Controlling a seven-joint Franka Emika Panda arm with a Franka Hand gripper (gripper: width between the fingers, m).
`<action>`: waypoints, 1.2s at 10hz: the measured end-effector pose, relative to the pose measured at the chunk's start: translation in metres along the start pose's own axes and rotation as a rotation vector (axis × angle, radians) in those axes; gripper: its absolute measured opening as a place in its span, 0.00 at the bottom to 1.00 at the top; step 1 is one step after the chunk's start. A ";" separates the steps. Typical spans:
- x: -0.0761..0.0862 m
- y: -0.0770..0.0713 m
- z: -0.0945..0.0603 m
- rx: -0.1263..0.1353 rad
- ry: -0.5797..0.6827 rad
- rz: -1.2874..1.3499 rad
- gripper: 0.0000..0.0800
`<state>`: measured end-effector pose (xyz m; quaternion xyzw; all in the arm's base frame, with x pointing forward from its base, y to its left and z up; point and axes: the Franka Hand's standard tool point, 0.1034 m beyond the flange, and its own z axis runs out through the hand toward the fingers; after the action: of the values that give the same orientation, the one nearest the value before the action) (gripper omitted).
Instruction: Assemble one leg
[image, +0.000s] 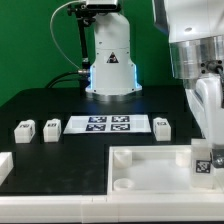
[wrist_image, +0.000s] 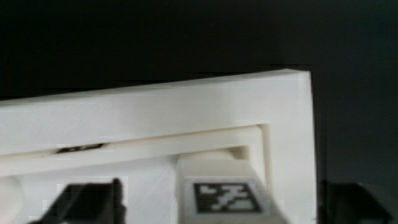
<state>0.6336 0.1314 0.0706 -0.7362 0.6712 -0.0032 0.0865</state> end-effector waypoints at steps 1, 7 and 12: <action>0.001 0.000 0.000 -0.001 -0.001 -0.189 0.79; 0.012 -0.002 -0.003 -0.024 0.029 -0.924 0.81; 0.011 -0.006 -0.005 -0.053 0.045 -1.097 0.58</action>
Offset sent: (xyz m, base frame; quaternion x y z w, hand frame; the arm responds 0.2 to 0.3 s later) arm 0.0000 0.0000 0.0000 0.0000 0.0000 -0.2667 0.9638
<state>0.6404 0.1203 0.0754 -0.9798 0.1904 -0.0467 0.0392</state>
